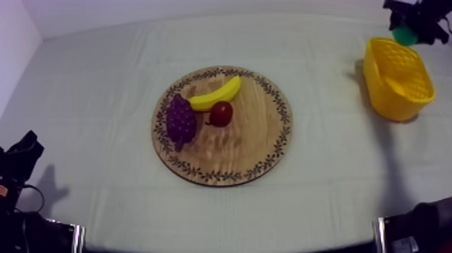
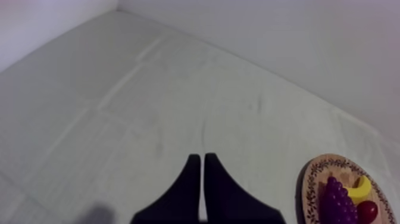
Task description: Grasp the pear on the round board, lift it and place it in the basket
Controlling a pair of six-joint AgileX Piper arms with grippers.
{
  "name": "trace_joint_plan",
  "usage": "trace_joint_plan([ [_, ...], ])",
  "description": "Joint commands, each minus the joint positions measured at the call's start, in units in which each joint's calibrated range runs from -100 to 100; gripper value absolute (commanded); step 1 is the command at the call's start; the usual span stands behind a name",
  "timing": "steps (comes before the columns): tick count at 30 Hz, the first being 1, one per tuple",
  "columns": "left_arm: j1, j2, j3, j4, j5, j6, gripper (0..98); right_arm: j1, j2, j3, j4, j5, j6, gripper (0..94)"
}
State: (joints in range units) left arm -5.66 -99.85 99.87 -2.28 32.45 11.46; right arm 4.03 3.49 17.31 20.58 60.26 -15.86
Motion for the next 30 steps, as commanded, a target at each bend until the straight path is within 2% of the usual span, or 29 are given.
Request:
trace_joint_plan([
  [1,0.0,0.0,0.0,0.0,0.0,0.0,0.1,1.8,2.3,0.7,-0.8,-0.7,0.6,44.8],
  [9,0.0,0.0,0.0,0.0,0.0,0.0,0.1,4.4,6.6,3.7,-3.7,-4.2,3.5,44.3],
  [27,0.0,0.0,0.0,0.0,0.0,0.0,0.1,5.4,9.0,6.7,-5.8,-7.0,8.7,43.5],
  [30,0.0,0.0,0.0,0.0,0.0,0.0,0.1,5.2,9.3,7.2,-5.8,-7.2,9.1,46.2],
])
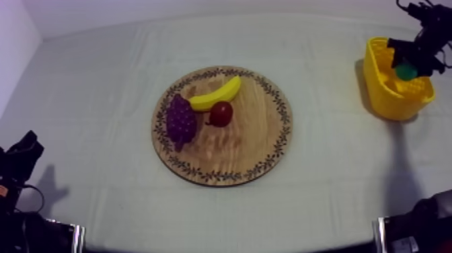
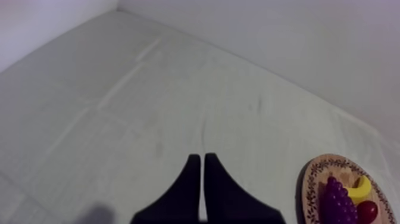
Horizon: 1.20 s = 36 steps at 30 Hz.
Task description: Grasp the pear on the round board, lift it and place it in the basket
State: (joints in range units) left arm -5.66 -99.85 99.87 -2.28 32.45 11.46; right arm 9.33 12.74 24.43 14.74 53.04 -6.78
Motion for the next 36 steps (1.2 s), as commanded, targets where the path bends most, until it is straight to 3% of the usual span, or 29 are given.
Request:
trace_joint_plan([
  [1,0.0,0.0,0.0,0.0,0.0,0.0,0.1,-0.1,0.1,0.2,0.0,0.0,0.0,48.3],
  [8,0.0,0.0,0.0,0.0,0.0,0.0,0.1,-0.1,0.1,0.7,0.2,0.1,-0.6,71.6],
  [16,0.0,0.0,0.0,0.0,0.0,0.0,0.1,0.2,-1.2,1.5,0.4,-0.9,-1.0,75.4],
  [19,0.0,0.0,0.0,0.0,0.0,0.0,0.1,0.0,-2.3,2.3,0.5,-1.5,-1.0,68.9],
  [24,0.0,0.0,0.0,0.0,0.0,0.0,0.1,-0.6,-4.9,3.8,0.7,-2.5,-0.8,43.8],
  [28,0.0,0.0,0.0,0.0,0.0,0.0,0.1,-1.1,-8.3,5.3,-0.8,-4.4,1.1,28.2],
  [36,0.0,0.0,0.0,0.0,0.0,0.0,0.1,-0.6,-21.6,6.4,-10.0,-6.4,9.8,6.4],
])
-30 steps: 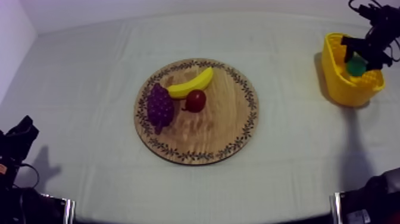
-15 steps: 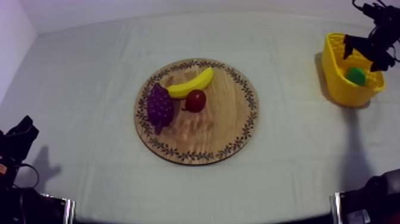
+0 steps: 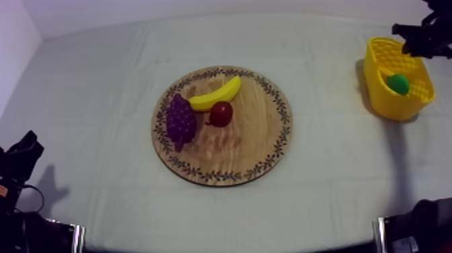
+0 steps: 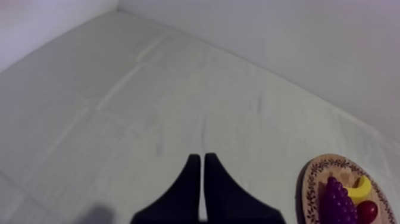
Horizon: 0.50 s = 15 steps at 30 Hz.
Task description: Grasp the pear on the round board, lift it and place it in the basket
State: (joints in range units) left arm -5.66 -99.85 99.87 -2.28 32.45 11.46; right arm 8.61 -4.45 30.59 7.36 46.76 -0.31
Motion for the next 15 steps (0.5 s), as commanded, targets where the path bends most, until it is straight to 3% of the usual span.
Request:
trace_joint_plan([
  [1,0.0,0.0,0.0,0.0,0.0,0.0,0.1,0.2,-6.8,0.9,-4.0,-0.1,4.6,4.5],
  [5,0.0,0.0,0.0,0.0,0.0,0.0,0.1,0.4,-18.1,7.1,-8.8,-0.5,8.7,1.3],
  [11,0.0,0.0,0.0,0.0,0.0,0.0,0.1,-0.1,-38.3,23.0,-12.3,-3.8,12.3,0.4],
  [13,0.0,0.0,0.0,0.0,0.0,0.0,0.1,-0.4,-45.5,28.7,-12.7,-4.7,13.0,0.3],
  [15,0.0,0.0,0.0,0.0,0.0,0.0,0.1,-1.7,-52.5,34.1,-11.3,-5.1,12.2,0.3],
])
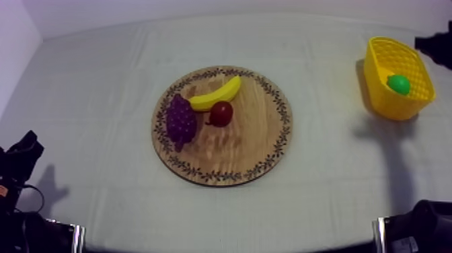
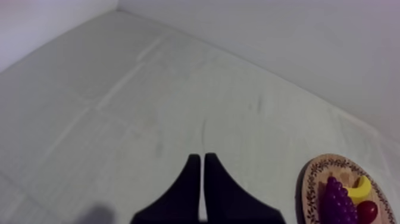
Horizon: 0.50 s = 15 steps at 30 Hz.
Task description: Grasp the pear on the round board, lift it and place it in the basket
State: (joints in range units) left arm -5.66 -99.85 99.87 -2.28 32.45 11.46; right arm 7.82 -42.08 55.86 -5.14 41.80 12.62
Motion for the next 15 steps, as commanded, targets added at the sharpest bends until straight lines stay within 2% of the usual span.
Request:
trace_joint_plan([
  [1,0.0,0.0,0.0,0.0,0.0,0.0,0.1,-1.7,-18.2,11.2,2.1,-0.3,-1.4,0.3],
  [7,0.0,0.0,0.0,0.0,0.0,0.0,0.1,-5.8,-34.7,20.9,6.5,1.6,-4.1,0.3],
  [15,0.0,0.0,0.0,0.0,0.0,0.0,0.1,-5.4,-47.3,29.4,7.5,6.3,-4.4,0.9],
])
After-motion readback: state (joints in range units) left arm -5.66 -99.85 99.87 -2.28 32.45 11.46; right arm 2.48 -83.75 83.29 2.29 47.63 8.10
